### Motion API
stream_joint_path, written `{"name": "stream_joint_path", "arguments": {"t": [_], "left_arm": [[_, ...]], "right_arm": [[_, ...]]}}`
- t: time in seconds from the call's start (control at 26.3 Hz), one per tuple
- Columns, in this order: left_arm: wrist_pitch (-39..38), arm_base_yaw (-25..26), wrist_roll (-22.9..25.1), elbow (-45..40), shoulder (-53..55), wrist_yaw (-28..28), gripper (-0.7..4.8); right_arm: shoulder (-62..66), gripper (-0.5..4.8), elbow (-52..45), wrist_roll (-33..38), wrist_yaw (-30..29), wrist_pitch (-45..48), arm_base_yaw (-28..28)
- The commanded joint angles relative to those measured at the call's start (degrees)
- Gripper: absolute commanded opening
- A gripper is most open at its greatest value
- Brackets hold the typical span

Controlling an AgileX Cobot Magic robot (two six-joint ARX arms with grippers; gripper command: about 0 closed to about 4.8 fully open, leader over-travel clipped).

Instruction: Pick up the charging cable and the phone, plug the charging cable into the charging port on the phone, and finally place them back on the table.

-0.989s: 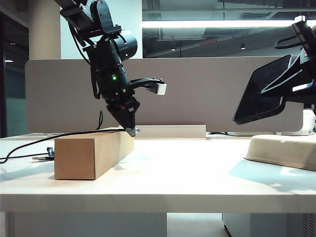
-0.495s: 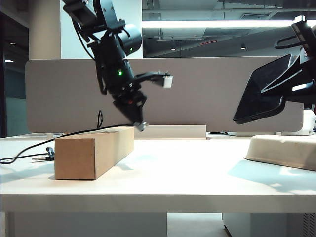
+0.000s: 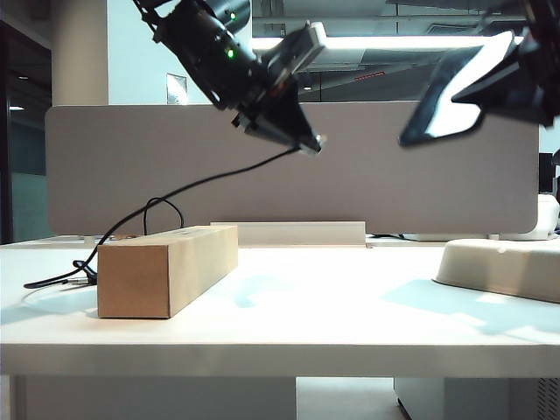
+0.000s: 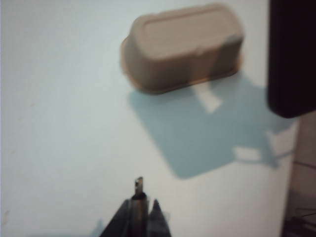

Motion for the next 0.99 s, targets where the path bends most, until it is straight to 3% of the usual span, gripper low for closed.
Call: {"name": "stream_joint_path", "arguments": {"t": [0.04,0.11,0.46,0.72,0.99], "left_arm": [[0.37,-0.02,-1.46,0.26,-1.44,8.04,-0.06],[0.44,-0.02,-1.57,0.28,-2.36,13.14,-0.06],[6.47,-0.07,-13.9,0.28,-3.96,31.06,-0.06],[9.9,-2.12,-16.46,0.26,-3.93,31.78,-0.06],[13.66,-4.7,-17.03,0.26,-3.93,34.07,-0.06]], "right_arm": [[-0.5,-0.07,2.56,1.99,-1.68,5.86,0.07],[-0.52,-0.07,4.79,3.69,-2.01,7.41,0.09],[-0.72,-0.07,7.26,10.88,-1.53,17.77,0.31],[-0.7,-0.07,7.3,16.81,0.35,26.29,1.18],[-0.7,-0.07,7.41,18.4,0.39,26.77,1.9]]}}
